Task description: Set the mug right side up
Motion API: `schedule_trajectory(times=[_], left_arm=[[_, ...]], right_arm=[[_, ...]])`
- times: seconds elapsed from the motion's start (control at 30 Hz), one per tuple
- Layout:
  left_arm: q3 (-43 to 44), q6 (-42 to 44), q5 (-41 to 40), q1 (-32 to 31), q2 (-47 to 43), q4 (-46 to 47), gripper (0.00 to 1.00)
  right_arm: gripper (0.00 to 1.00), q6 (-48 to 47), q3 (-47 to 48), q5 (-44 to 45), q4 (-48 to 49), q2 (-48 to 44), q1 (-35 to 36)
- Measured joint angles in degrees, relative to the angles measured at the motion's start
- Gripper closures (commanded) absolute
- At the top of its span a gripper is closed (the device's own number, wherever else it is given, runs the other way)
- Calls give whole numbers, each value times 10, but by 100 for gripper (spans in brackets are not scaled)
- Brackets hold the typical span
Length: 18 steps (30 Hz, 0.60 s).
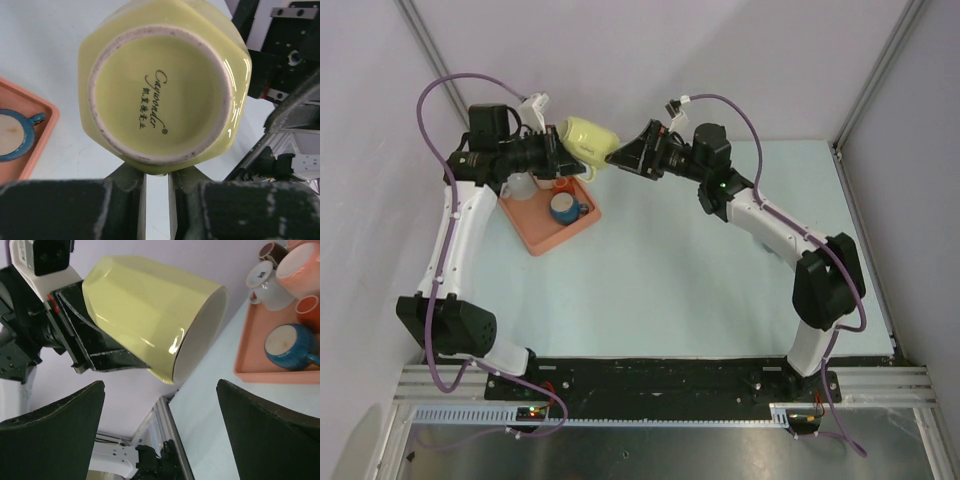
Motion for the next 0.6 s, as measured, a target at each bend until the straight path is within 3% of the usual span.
schedule_trajectory(times=[0.13, 0.2, 0.3, 0.4, 0.43, 0.47, 0.53, 0.57, 0.6], left_arm=[[0, -16, 21, -8, 0, -1, 100], [0, -20, 34, -14, 0, 0, 100], [-1, -25, 48, -22, 0, 0, 100], [-4, -29, 61, -26, 0, 8, 100], [-5, -30, 61, -25, -1, 14, 99], [-5, -38, 58, -23, -2, 19, 78], [-10, -51, 55, -22, -2, 17, 24], [-14, -42, 50, -22, -3, 17, 12], [-17, -31, 40, -23, -6, 17, 6]], right_arm=[[7, 42, 13, -10, 33, 19, 3], [17, 58, 15, -14, 53, 22, 3], [48, 80, 16, -22, 93, 22, 3], [88, 111, 19, -31, 129, 27, 1], [94, 131, 19, -37, 139, 32, 0], [97, 148, 21, -51, 167, 39, -2], [99, 144, 25, -61, 192, 42, -1], [100, 138, 25, -59, 189, 41, 1], [100, 127, 25, -59, 170, 38, 1]])
